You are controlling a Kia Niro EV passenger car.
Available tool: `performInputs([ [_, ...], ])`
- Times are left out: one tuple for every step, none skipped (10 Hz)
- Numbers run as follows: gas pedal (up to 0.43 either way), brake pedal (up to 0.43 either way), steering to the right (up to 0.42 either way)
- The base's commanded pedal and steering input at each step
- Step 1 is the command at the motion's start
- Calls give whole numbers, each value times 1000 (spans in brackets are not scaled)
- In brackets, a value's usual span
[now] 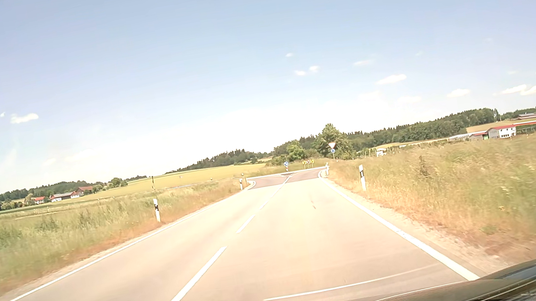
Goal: Follow the waypoints while adhering to traffic rules and regulations
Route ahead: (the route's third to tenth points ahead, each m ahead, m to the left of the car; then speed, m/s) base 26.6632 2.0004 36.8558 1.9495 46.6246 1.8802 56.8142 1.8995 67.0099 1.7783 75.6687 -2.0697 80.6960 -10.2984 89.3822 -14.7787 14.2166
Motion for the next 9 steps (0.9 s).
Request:
performInputs([
  [0,0,2],
  [0,0,4],
  [0,0,6],
  [0,0,7],
  [0,0,7],
  [0,0,7],
  [0,0,7],
  [0,0,7],
  [0,0,7],
])
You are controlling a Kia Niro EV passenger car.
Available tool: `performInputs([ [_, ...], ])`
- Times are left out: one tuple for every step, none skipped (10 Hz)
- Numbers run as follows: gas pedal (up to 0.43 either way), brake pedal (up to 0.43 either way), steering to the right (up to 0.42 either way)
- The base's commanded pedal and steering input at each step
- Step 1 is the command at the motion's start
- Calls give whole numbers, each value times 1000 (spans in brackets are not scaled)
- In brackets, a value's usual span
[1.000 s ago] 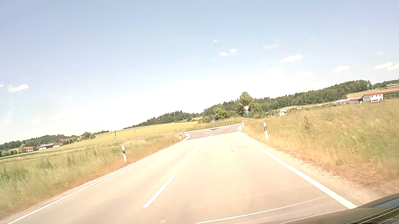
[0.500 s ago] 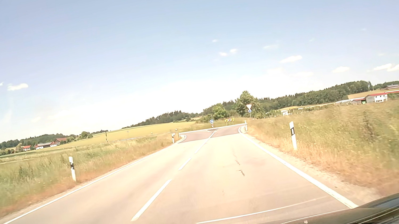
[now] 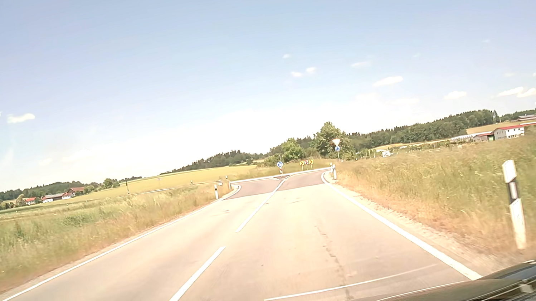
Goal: Follow the waypoints while adhering to traffic rules and regulations
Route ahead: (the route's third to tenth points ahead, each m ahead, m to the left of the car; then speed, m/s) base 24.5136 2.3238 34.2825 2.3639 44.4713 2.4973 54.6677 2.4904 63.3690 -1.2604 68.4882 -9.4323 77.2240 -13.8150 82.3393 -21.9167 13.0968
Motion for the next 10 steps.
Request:
performInputs([
  [0,18,7],
  [0,24,7],
  [0,30,7],
  [0,49,7],
  [0,49,7],
  [0,55,7],
  [0,55,6],
  [0,55,5],
  [0,61,4],
  [0,67,4],
])
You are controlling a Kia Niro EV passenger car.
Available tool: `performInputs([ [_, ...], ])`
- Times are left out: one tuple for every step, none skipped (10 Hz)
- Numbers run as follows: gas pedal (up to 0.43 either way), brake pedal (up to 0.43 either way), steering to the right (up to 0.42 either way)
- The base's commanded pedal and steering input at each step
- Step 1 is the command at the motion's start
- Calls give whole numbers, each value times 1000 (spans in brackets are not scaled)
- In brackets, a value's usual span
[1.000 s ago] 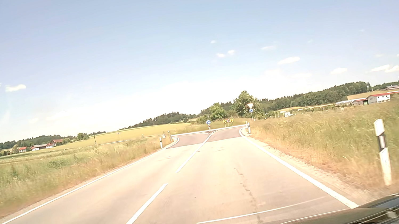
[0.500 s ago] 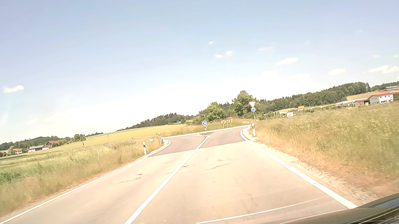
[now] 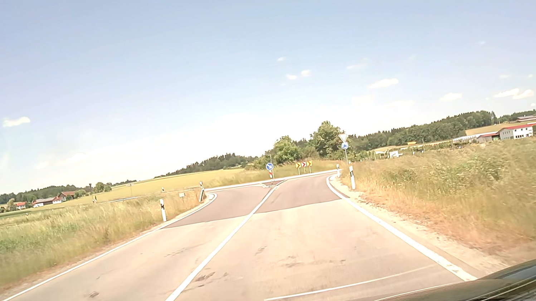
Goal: Follow the waypoints while adhering to traffic rules and regulations
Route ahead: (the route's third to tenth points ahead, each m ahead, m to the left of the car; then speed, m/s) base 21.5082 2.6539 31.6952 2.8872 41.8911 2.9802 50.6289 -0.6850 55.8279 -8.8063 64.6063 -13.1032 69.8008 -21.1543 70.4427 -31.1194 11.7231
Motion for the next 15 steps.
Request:
performInputs([
  [0,67,4],
  [0,67,4],
  [0,61,4],
  [0,73,4],
  [0,73,4],
  [0,67,3],
  [0,67,0],
  [0,61,1],
  [0,61,1],
  [0,61,1],
  [0,67,1],
  [0,55,0],
  [0,49,1],
  [0,49,0],
  [0,49,0],
])
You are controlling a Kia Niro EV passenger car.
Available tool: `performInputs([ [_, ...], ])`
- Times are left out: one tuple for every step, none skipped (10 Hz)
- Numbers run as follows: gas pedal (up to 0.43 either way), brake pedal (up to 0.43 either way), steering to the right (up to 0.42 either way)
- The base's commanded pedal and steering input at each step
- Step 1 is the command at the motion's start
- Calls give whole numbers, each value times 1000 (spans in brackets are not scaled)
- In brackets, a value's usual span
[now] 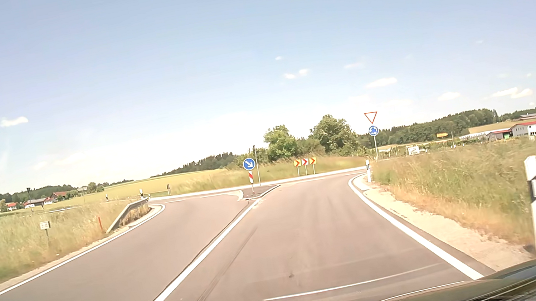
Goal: Follow the waypoints while adhering to traffic rules and regulations
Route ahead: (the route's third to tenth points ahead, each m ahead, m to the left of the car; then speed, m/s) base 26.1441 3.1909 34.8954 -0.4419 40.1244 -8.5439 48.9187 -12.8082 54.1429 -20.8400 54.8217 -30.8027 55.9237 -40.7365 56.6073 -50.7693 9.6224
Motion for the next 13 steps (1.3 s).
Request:
performInputs([
  [0,49,1],
  [0,61,1],
  [0,67,1],
  [0,67,2],
  [0,79,2],
  [0,79,3],
  [0,91,3],
  [0,98,4],
  [0,110,5],
  [0,128,7],
  [0,134,7],
  [0,140,7],
  [0,140,8],
])
